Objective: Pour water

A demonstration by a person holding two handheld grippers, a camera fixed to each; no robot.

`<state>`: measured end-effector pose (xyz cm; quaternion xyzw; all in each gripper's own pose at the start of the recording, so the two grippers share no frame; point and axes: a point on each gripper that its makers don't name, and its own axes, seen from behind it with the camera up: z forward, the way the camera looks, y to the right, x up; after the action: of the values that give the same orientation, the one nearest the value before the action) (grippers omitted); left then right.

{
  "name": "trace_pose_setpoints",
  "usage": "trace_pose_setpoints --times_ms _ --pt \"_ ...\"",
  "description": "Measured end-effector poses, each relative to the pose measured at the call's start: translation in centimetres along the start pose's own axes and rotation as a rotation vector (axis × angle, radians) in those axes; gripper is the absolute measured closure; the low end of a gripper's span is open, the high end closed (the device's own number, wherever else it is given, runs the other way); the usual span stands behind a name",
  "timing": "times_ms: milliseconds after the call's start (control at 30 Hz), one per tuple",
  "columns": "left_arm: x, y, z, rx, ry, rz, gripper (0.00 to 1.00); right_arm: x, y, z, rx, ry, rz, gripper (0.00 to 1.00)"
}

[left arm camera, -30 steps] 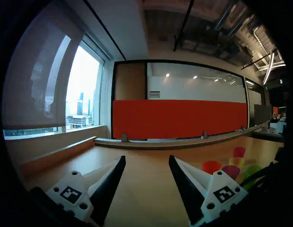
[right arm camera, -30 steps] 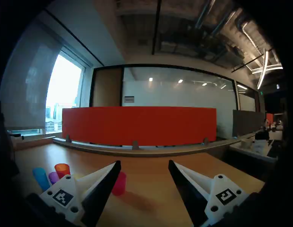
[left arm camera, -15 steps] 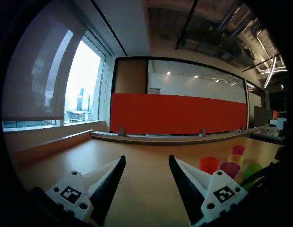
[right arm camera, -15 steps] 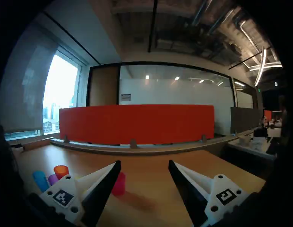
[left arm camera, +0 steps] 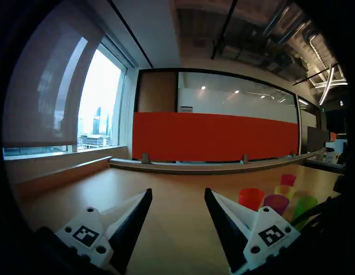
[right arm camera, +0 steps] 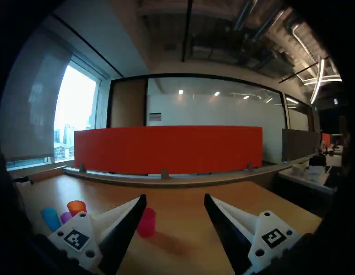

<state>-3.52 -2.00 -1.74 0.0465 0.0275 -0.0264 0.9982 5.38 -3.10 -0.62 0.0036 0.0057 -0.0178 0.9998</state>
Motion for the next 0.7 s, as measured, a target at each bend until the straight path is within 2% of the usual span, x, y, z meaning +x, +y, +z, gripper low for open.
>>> trace_pose_setpoints --times_ms 400,700 --pt "-0.7 0.2 0.3 -0.005 -0.01 -0.022 0.16 0.8 -0.1 -0.2 0.004 0.004 -0.002 0.02" --pt "-1.4 0.8 0.6 -0.009 -0.027 0.015 0.16 0.6 -0.6 0.1 0.015 0.002 -0.016 0.02"
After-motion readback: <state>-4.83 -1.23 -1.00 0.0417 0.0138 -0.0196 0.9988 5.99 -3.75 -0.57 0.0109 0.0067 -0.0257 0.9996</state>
